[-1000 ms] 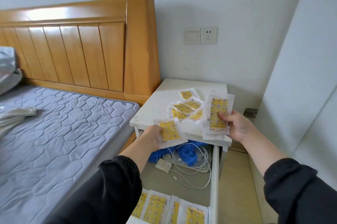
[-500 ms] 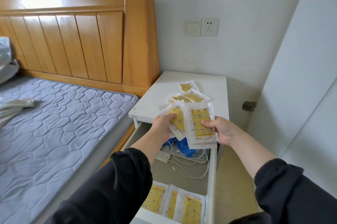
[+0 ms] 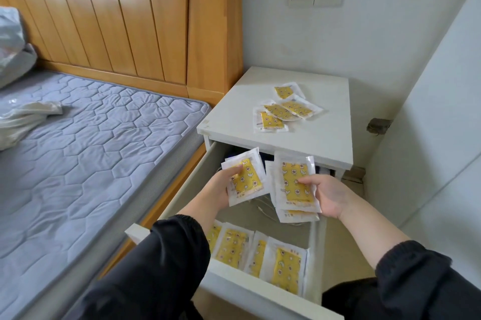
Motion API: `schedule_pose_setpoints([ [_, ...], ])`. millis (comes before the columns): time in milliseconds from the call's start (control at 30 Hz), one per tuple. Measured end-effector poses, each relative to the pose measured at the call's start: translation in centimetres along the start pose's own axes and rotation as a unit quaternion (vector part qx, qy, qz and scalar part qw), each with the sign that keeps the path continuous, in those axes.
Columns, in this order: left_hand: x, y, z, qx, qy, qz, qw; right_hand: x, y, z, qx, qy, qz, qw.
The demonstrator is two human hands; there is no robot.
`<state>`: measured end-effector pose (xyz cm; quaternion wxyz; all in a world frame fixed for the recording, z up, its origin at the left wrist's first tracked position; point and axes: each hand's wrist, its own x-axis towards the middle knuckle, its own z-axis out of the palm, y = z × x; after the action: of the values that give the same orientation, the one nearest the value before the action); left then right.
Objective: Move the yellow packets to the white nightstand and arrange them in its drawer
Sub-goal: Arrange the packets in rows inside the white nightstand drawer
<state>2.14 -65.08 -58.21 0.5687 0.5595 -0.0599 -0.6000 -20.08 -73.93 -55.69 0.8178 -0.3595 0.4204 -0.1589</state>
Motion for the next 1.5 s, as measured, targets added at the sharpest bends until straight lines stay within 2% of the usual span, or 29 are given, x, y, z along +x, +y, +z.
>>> schedule_pose_setpoints([
  [100, 0.6, -0.3, -2.2, -0.001, 0.046, 0.046, 0.998, 0.9, 2.1, 0.3, -0.007, 0.006, 0.036, 0.999],
  [233, 1.4, -0.2, -5.0, 0.086, 0.129, 0.149, 0.977, 2.3, 4.6, 1.4, -0.032, 0.046, 0.073, 0.996],
  [367, 2.2, 0.6, -6.6, 0.126, 0.128, 0.182, 0.967, 4.3, 7.5, 3.6, -0.025, 0.107, 0.109, 0.988],
  [467, 2.5, 1.2, -6.6, 0.139, 0.127, 0.188, 0.964, 6.1, 9.6, 6.0, -0.006, 0.154, 0.113, 0.982],
  [600, 2.8, 1.6, -7.2, 0.088, 0.09, 0.186, 0.974, 8.5, 12.3, 10.0, -0.052, 0.158, 0.124, 0.978],
  [667, 2.9, 1.6, -7.5, 0.065, 0.08, 0.181, 0.978, 9.4, 13.7, 12.1, -0.137, 0.153, 0.138, 0.969],
  [800, 3.2, 1.3, -7.3, 0.079, 0.09, 0.167, 0.979, 9.5, 14.6, 14.6, -0.343, 0.119, 0.126, 0.923],
  [967, 3.5, 1.4, -7.1, 0.057, 0.092, 0.153, 0.982, 10.0, 15.0, 14.1, -0.46, 0.102, 0.086, 0.878],
  [1033, 3.5, 1.4, -7.1, 0.052, 0.09, 0.153, 0.983, 10.1, 15.1, 14.3, -0.455, 0.113, 0.103, 0.877],
  [1133, 3.3, 1.4, -7.2, 0.049, 0.093, 0.153, 0.983, 10.5, 15.4, 14.3, -0.382, 0.105, 0.145, 0.907],
  [1167, 3.3, 1.4, -7.2, 0.049, 0.09, 0.153, 0.983, 10.4, 15.5, 14.4, -0.382, 0.099, 0.15, 0.907],
  [1233, 3.1, 1.4, -7.1, 0.054, 0.087, 0.152, 0.983, 10.0, 15.3, 14.3, -0.466, 0.063, 0.124, 0.874],
  [1333, 3.0, 1.4, -6.9, 0.065, 0.096, 0.149, 0.982, 8.4, 14.8, 14.8, -0.621, -0.001, 0.068, 0.781],
  [1433, 2.9, 1.3, -6.8, 0.078, 0.098, 0.152, 0.98, 8.0, 15.1, 15.3, -0.705, -0.058, 0.043, 0.706],
  [1500, 2.8, 1.3, -6.8, 0.084, 0.098, 0.152, 0.98, 8.0, 15.2, 15.1, -0.718, -0.071, 0.032, 0.692],
])
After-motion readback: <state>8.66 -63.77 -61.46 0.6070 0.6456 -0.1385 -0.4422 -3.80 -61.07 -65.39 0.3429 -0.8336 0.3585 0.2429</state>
